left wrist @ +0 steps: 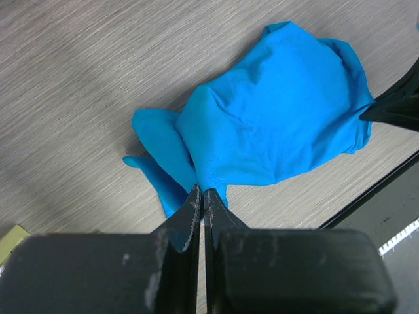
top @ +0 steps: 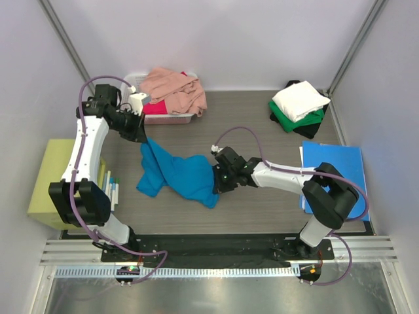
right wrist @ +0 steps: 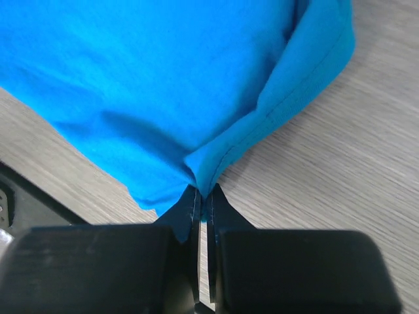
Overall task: Fold and stack the t-shirts
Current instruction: Flatten the tshirt out
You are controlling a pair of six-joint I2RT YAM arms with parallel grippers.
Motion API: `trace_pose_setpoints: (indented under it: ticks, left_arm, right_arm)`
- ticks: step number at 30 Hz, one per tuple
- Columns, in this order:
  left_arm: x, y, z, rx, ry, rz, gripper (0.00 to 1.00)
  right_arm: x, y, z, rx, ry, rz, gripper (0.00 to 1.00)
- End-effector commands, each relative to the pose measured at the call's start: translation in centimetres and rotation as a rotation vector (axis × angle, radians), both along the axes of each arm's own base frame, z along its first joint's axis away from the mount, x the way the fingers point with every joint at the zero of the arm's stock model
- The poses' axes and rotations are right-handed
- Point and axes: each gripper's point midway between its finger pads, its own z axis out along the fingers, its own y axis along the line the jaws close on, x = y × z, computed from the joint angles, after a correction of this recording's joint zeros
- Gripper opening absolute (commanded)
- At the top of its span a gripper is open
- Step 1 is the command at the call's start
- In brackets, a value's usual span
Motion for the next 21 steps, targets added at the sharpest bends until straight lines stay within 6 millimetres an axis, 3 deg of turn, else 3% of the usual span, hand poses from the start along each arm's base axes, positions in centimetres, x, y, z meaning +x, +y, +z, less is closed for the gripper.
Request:
trace_pose_setpoints:
  ticks: [1,3,4,5,7,8,9,10,12,13,15,16,17,20,21]
  left_arm:
    - [0.9,-0.4,5.2,-0.030,-0.143,-0.012,0.00]
    - [0.6,-0.9,7.8,-0.064,-0.165,-0.017,0.00]
    - [0.8,-1.1,11.4,-0.077,-0.251,-0.022,0.00]
    - [0.3,-1.8,13.2,-0.114,-0.275,-0.035,0.00]
    - [-1.5,-2.4,17.3,-0.142,-0.362,-0.060,0.00]
    - [-2.5,-2.7,18.4,-0.154,-0.384,-0.072,0.00]
    - [-3.7,-3.1,19.3,-0.172,-0.401,-0.089,0.00]
    - [-5.7,-3.3,20.6,-0.175,-0.446,-0.102,0.00]
    - [-8.2,-3.7,21.3,-0.177,-0.490,-0.142,0.00]
    - [-10.7,-3.9,21.4,-0.172,-0.520,-0.161,0.00]
    - [-13.1,-3.9,21.0,-0.142,-0.561,-0.208,0.00]
    - [-14.4,-4.1,20.3,-0.142,-0.561,-0.230,0.00]
    - [-16.8,-4.2,20.4,-0.128,-0.598,-0.249,0.00]
    - [-21.1,-4.4,19.4,-0.102,-0.608,-0.325,0.00]
    - [-21.9,-4.5,19.3,-0.099,-0.609,-0.335,0.00]
  right_arm:
    - [3.9,0.6,8.1,0.053,-0.234,-0.035,0.01]
    - [5.4,-0.2,13.1,0.059,-0.352,-0.077,0.01]
    - [6.2,-1.1,14.9,0.043,-0.415,-0.100,0.01]
    - [6.2,-1.9,17.2,0.052,-0.460,-0.121,0.01]
    - [6.8,-3.1,21.3,0.077,-0.552,-0.174,0.01]
    - [6.6,-3.7,22.5,0.086,-0.576,-0.190,0.01]
    - [6.0,-4.7,25.0,0.132,-0.619,-0.210,0.01]
    - [5.7,-5.3,26.0,0.146,-0.639,-0.226,0.01]
    - [4.2,-7.0,28.4,0.211,-0.669,-0.259,0.01]
    - [3.6,-7.5,29.1,0.238,-0.678,-0.265,0.01]
    - [2.3,-8.5,29.7,0.276,-0.668,-0.280,0.01]
    - [1.1,-9.6,31.1,0.322,-0.684,-0.288,0.01]
    - [0.3,-10.1,31.2,0.330,-0.676,-0.283,0.01]
    - [-2.2,-11.9,33.2,0.416,-0.680,-0.286,0.01]
    - [-2.9,-12.0,33.7,0.452,-0.672,-0.277,0.02]
